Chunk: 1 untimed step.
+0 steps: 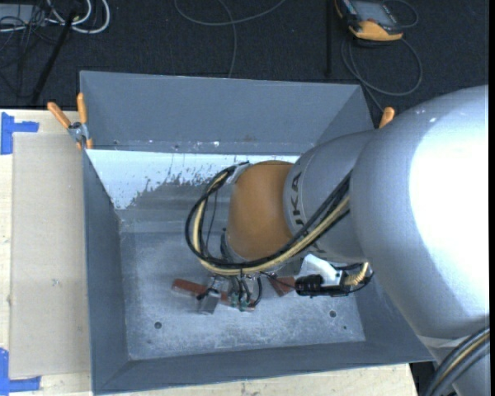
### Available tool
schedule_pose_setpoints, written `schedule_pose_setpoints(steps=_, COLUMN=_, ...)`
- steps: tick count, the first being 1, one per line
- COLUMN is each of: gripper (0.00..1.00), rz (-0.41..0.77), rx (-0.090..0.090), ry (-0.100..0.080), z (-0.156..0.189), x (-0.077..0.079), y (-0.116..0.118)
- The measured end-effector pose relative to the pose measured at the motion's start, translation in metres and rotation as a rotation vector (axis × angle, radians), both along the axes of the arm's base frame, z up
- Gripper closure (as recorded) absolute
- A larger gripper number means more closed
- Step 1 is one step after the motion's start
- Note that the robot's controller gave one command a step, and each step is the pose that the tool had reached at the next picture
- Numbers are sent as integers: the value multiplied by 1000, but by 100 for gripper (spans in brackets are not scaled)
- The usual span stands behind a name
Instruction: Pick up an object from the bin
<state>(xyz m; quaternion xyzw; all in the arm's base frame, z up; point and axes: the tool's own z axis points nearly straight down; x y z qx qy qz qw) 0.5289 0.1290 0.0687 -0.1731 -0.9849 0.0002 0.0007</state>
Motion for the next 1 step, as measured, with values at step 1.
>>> schedule_pose_setpoints(steps=1, gripper=100, rz=-1, rx=0, ry=0, z=8, x=0, y=0)
